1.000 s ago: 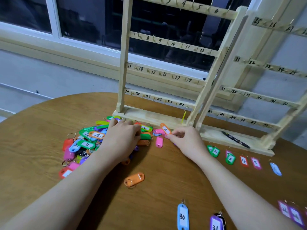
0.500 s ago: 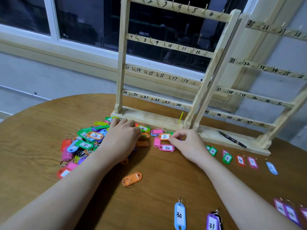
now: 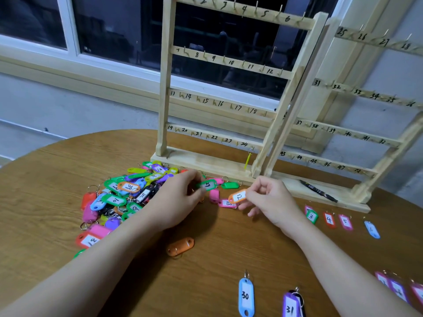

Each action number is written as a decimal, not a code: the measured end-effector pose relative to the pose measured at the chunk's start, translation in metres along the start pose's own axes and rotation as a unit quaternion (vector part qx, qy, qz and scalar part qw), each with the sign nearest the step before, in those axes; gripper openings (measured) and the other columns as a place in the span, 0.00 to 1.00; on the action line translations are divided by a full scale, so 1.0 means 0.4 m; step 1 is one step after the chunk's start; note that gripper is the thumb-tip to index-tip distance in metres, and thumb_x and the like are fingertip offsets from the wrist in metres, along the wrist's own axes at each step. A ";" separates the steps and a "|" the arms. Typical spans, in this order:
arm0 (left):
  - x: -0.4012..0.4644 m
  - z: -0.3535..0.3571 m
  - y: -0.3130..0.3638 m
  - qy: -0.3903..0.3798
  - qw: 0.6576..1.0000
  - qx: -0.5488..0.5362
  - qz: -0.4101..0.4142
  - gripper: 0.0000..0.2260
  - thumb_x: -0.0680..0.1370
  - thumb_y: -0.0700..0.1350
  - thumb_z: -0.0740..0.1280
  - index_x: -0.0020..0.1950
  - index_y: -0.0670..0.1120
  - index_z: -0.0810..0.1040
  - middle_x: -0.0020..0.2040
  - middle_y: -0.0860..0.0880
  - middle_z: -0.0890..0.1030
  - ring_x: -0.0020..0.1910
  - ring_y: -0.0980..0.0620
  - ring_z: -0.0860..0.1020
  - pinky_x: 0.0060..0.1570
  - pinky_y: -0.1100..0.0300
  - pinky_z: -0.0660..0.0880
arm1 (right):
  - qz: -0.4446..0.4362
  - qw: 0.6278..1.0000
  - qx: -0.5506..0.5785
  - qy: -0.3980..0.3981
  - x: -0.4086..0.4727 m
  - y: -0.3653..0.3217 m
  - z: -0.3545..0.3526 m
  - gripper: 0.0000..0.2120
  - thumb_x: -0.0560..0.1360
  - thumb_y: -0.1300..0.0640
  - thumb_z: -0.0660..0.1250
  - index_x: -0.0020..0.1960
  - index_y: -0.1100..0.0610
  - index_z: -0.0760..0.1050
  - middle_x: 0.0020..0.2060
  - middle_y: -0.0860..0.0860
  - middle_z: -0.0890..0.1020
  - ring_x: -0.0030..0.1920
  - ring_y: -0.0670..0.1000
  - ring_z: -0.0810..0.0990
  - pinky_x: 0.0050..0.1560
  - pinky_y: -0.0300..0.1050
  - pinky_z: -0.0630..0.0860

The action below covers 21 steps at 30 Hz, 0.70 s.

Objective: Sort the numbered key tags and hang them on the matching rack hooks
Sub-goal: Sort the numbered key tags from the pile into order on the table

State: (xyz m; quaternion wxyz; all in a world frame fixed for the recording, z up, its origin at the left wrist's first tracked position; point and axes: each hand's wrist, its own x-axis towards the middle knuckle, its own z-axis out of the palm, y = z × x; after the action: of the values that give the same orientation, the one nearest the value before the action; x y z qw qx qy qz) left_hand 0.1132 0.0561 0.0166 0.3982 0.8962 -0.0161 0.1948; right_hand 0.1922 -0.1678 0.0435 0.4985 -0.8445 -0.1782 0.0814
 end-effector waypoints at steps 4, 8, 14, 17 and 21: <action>-0.005 -0.005 0.017 -0.018 0.997 -0.067 -0.028 0.07 0.78 0.43 0.71 0.46 0.54 0.76 0.42 0.54 0.82 0.38 0.61 0.77 0.38 0.70 0.70 | -0.005 1.000 -0.012 -0.008 -0.014 0.000 -0.013 0.06 0.78 0.67 0.67 0.45 0.65 0.71 0.41 0.59 0.86 0.40 0.53 0.88 0.32 0.43 0.79; -0.007 -0.010 0.015 -0.016 0.994 -0.102 -0.045 0.06 0.78 0.41 0.71 0.46 0.52 0.77 0.41 0.52 0.84 0.39 0.58 0.79 0.37 0.69 0.70 | -0.011 1.000 -0.024 -0.011 -0.024 -0.004 -0.027 0.06 0.77 0.65 0.71 0.51 0.60 0.74 0.39 0.55 0.87 0.39 0.53 0.87 0.37 0.45 0.81; -0.011 -0.010 0.011 -0.039 0.991 -0.116 -0.049 0.04 0.81 0.44 0.69 0.48 0.52 0.77 0.43 0.52 0.86 0.39 0.55 0.81 0.43 0.51 0.77 | -0.010 1.000 -0.021 -0.008 -0.039 -0.014 -0.047 0.04 0.76 0.64 0.73 0.50 0.61 0.79 0.35 0.55 0.86 0.32 0.48 0.83 0.35 0.37 0.79; -0.017 -0.010 0.016 -0.043 0.986 -0.150 -0.059 0.04 0.82 0.45 0.67 0.50 0.54 0.76 0.44 0.49 0.86 0.45 0.45 0.84 0.52 0.42 0.80 | -0.012 1.000 0.011 -0.015 -0.042 -0.009 -0.053 0.04 0.76 0.66 0.73 0.50 0.60 0.81 0.35 0.55 0.86 0.33 0.49 0.83 0.36 0.39 0.80; -0.024 -0.003 0.036 -0.048 0.976 -0.199 -0.073 0.06 0.84 0.44 0.64 0.47 0.48 0.75 0.44 0.48 0.87 0.47 0.46 0.84 0.54 0.43 0.80 | -0.018 1.000 0.000 -0.008 -0.045 0.010 -0.065 0.06 0.77 0.63 0.72 0.50 0.54 0.84 0.36 0.54 0.85 0.33 0.48 0.80 0.39 0.41 0.78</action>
State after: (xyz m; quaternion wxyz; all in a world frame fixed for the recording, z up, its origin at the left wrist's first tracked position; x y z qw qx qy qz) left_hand 0.1013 0.0459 0.0240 0.5806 0.8060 -0.0077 0.1147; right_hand 0.1847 -0.1976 0.0519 0.4983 -0.8404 -0.1976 0.0791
